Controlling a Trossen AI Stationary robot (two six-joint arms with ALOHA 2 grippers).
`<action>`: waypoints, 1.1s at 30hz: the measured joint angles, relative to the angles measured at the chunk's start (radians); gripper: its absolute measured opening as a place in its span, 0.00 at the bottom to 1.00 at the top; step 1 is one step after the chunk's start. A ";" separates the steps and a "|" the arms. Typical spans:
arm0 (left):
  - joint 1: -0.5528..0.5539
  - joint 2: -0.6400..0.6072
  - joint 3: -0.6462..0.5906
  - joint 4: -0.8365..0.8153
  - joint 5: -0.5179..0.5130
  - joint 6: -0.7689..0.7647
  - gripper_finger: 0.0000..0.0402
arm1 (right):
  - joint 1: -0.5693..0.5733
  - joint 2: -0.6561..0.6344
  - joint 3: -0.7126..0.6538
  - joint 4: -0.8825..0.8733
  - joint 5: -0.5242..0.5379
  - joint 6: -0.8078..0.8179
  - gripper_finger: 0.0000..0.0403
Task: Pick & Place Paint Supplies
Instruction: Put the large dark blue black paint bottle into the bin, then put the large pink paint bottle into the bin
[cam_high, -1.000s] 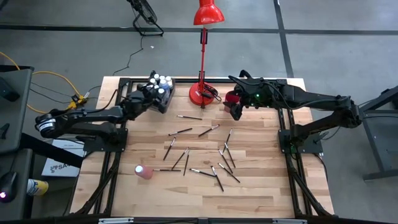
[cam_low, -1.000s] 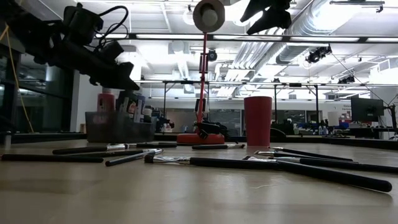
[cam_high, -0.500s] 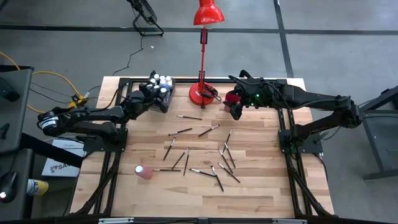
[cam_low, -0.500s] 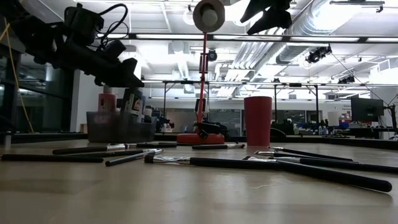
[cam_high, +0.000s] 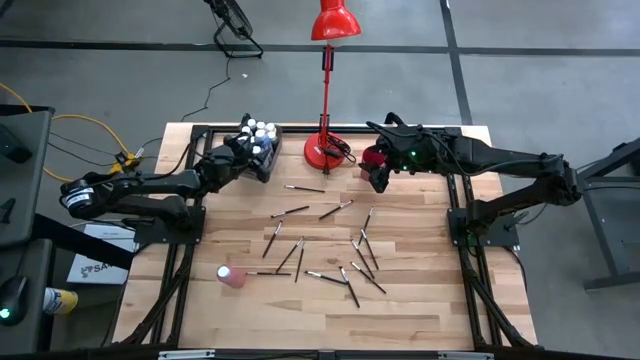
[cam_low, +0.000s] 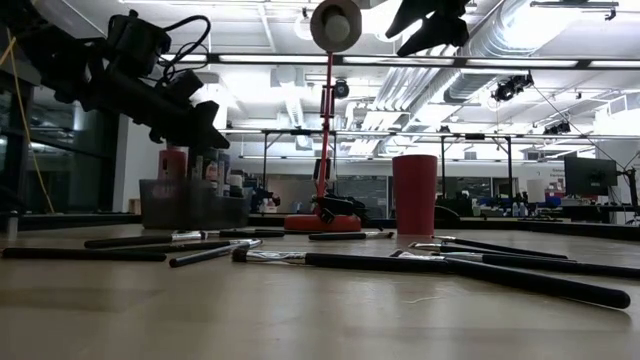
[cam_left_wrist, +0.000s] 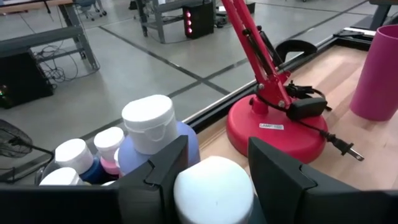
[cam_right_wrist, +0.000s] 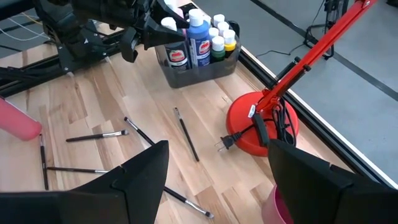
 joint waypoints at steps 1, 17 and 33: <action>0.000 0.000 0.000 0.000 0.000 0.001 0.41 | 0.000 0.000 0.000 0.000 0.000 0.000 0.66; 0.000 -0.178 0.058 -0.098 0.120 0.137 0.42 | 0.000 -0.004 0.000 -0.032 -0.005 0.000 0.66; -0.013 -0.298 0.639 -1.351 0.496 0.289 0.42 | 0.059 -0.132 -0.159 -0.110 -0.020 0.073 0.66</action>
